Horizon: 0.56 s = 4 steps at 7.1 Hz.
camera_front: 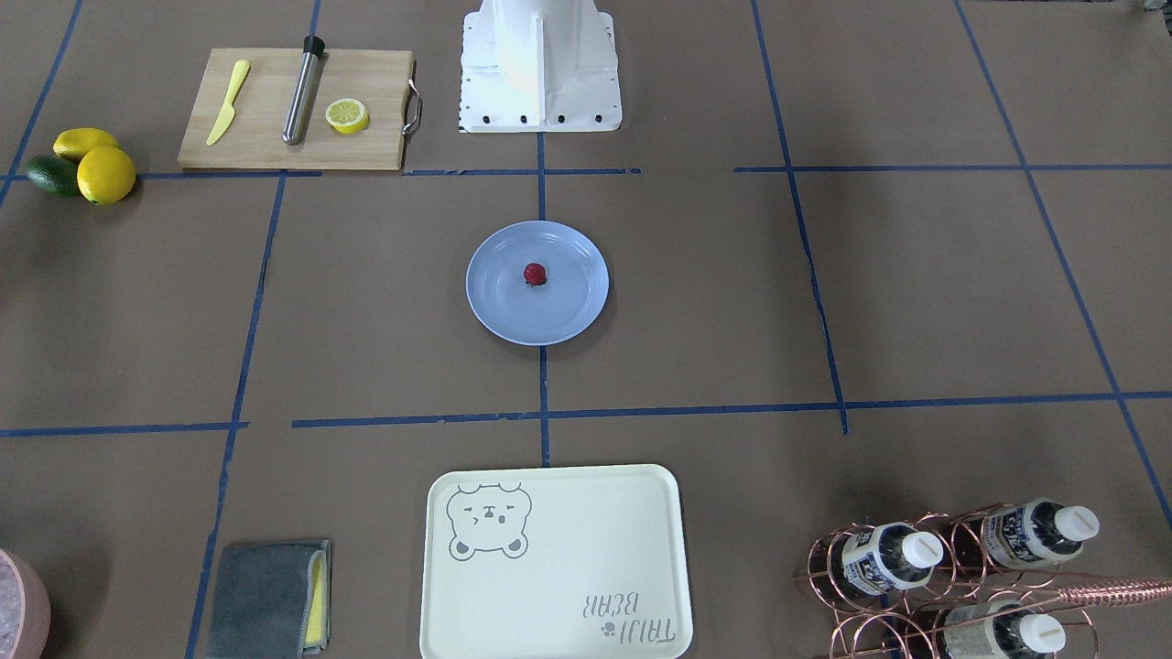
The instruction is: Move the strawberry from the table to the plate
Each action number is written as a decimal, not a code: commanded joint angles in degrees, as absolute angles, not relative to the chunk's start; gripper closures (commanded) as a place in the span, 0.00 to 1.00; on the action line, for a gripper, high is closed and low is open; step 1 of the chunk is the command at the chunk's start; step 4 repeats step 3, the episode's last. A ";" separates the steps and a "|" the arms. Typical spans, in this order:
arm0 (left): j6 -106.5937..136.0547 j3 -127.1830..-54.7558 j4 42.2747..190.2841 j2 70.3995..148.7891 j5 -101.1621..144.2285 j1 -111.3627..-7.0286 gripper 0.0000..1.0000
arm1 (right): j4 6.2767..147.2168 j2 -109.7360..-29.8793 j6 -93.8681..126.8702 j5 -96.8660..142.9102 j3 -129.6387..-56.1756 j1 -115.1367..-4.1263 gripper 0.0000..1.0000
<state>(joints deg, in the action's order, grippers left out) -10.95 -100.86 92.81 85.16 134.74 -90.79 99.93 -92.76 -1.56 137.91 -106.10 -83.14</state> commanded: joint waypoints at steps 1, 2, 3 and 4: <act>-10.99 -101.16 92.81 85.34 134.74 -90.88 0.00 | 99.93 -92.81 -1.58 137.90 -106.08 -83.14 0.00; -10.99 -101.08 92.81 85.43 134.74 -90.88 0.00 | 99.93 -92.81 -1.58 137.90 -106.17 -83.14 0.00; -10.99 -101.07 92.81 85.52 134.74 -90.88 0.00 | 99.84 -92.73 -1.50 137.81 -106.26 -83.14 0.00; -10.99 -101.07 92.81 85.52 134.74 -90.88 0.00 | 99.84 -92.73 -1.50 137.81 -106.26 -83.14 0.00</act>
